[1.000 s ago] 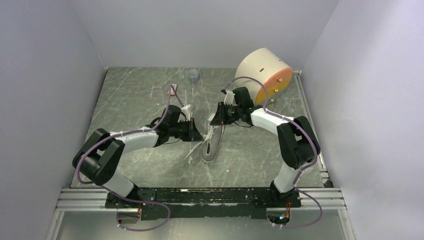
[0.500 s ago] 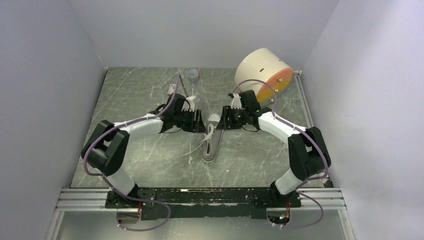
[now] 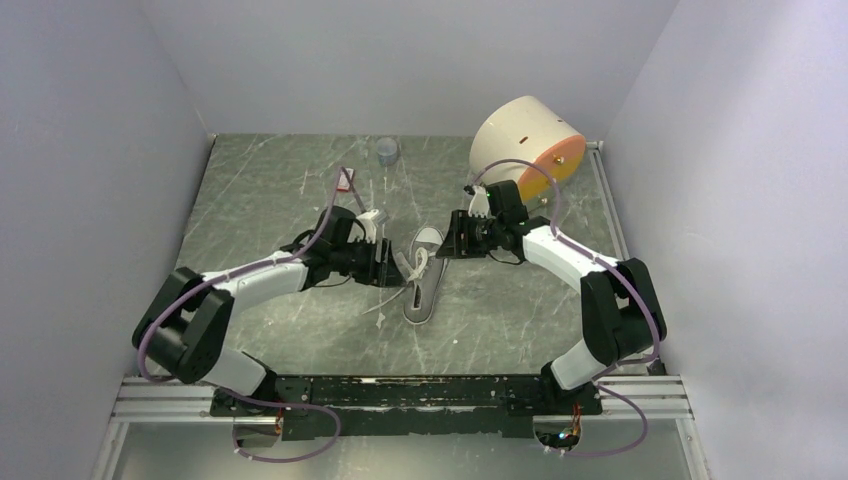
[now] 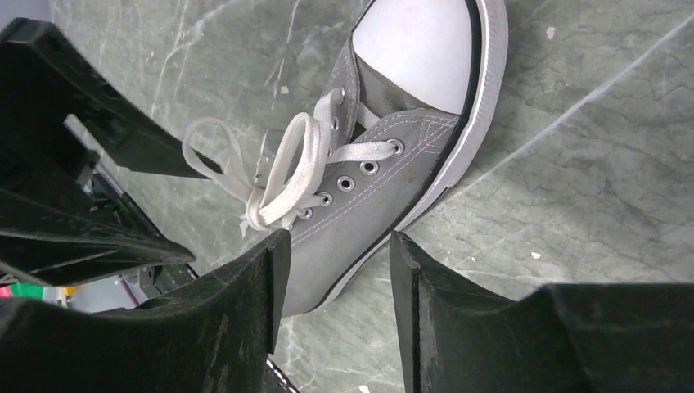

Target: Tie the shoes

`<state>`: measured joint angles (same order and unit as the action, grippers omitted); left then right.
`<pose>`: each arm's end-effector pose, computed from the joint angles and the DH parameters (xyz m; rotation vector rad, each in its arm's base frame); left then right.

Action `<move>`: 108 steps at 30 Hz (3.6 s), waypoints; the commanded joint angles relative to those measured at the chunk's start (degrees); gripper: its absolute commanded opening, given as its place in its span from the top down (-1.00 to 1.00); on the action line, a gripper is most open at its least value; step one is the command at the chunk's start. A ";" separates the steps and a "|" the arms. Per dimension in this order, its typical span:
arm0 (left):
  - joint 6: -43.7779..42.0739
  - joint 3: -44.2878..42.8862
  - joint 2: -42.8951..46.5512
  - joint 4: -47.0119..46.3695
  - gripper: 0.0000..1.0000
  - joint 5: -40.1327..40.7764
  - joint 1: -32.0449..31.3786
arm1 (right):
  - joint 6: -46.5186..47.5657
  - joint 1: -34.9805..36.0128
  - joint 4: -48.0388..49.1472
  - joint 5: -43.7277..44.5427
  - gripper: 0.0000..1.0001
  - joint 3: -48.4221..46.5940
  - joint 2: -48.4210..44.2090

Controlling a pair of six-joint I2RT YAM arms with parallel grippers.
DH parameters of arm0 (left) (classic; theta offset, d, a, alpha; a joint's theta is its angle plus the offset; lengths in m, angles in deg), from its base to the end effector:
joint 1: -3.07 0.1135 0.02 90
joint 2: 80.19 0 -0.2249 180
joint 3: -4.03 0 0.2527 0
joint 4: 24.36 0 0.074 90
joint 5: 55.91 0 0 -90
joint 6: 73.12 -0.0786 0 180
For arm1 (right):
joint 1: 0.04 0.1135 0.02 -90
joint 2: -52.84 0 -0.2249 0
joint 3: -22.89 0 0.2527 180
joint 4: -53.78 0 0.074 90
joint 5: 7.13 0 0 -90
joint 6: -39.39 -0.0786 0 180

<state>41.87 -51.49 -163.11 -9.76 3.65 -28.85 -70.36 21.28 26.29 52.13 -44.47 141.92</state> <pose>0.2522 -0.2040 0.1255 0.4396 2.4020 -1.0941 0.3055 0.1624 0.1377 -0.2885 2.4860 0.9656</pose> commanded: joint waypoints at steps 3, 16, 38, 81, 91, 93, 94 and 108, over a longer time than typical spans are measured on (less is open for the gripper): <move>0.52 -3.70 -5.94 -4.69 -0.26 -5.41 0.13 | -0.83 -0.15 2.03 -1.51 -0.02 1.44 -1.57; -2.18 -5.38 -9.81 -2.50 0.02 -9.73 -0.22 | -1.00 -0.28 2.34 -1.72 -0.01 1.75 -2.06; -1.91 1.87 -4.60 1.34 0.83 -11.66 -0.25 | -1.87 -0.29 7.03 -7.09 -0.20 2.55 -0.69; -1.29 7.06 5.81 8.08 0.19 -6.31 -0.07 | 77.52 6.99 -14.04 -13.18 -0.31 -9.64 7.38; 2.54 9.26 11.62 6.87 0.17 -8.08 0.05 | 80.55 10.02 -11.64 -9.69 -0.18 -9.57 8.16; 2.72 10.06 12.25 6.97 0.15 -8.17 0.02 | 81.28 10.03 -12.70 -9.52 -0.16 -10.90 9.13; 2.92 10.57 12.54 6.84 0.15 -8.29 0.02 | 81.56 9.98 -13.25 -9.69 -0.15 -11.66 9.56; 3.60 12.63 14.26 6.86 0.13 -8.75 0.02 | 83.96 10.99 -17.99 -12.07 -0.06 -16.60 13.84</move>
<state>45.22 -38.33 -149.42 -3.31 -3.71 -28.89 11.71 31.92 10.24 41.73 -59.55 154.97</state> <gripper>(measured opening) 0.432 0.538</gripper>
